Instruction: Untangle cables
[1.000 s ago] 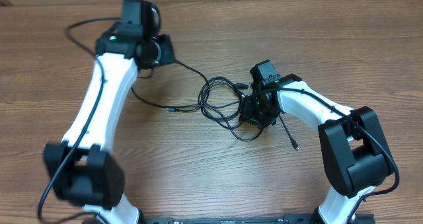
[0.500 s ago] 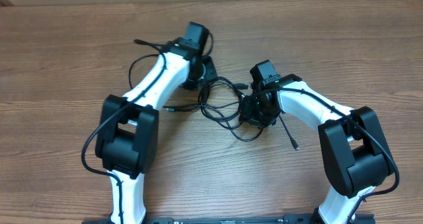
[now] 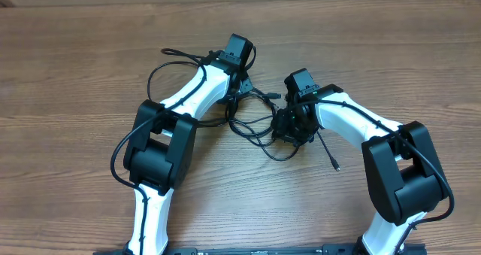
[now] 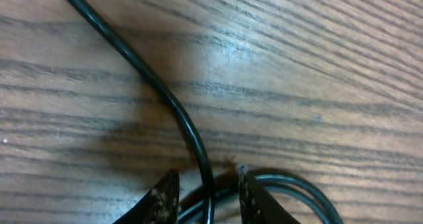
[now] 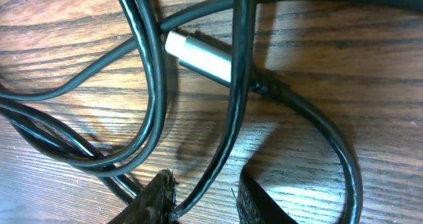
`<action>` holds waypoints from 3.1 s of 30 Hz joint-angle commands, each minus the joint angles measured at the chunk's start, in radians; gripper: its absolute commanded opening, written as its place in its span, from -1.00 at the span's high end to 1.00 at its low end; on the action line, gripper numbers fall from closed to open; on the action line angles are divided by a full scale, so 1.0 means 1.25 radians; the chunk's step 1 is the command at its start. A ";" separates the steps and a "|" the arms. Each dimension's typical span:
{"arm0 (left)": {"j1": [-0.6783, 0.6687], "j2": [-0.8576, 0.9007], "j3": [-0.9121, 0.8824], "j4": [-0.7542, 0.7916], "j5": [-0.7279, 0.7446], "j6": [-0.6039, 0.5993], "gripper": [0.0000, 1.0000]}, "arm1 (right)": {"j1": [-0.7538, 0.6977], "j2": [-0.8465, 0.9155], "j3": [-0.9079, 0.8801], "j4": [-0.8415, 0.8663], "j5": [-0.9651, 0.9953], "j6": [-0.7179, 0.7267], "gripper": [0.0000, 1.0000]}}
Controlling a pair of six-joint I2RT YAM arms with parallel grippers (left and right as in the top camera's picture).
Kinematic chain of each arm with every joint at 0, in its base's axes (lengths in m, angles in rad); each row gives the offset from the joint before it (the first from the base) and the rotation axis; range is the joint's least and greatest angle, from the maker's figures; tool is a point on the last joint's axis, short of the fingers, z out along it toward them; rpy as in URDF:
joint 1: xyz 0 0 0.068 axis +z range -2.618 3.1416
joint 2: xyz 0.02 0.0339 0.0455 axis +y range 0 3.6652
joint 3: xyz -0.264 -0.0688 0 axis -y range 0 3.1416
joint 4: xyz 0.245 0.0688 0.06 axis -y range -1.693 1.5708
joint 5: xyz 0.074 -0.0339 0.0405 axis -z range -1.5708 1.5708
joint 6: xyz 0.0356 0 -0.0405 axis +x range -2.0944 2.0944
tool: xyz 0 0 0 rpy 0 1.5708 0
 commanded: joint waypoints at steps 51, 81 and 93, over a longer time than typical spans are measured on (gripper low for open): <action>0.077 -0.536 0.162 -0.191 -0.141 0.053 0.92 | -0.002 0.037 -0.031 -0.010 0.088 0.000 0.46; 0.296 -0.164 0.150 -0.562 0.061 0.322 -0.63 | -0.013 0.037 0.022 -0.027 0.078 -0.046 0.60; 0.362 -0.147 0.150 -0.490 0.132 0.329 -0.99 | 0.025 0.040 0.290 -0.093 -0.027 -0.073 0.58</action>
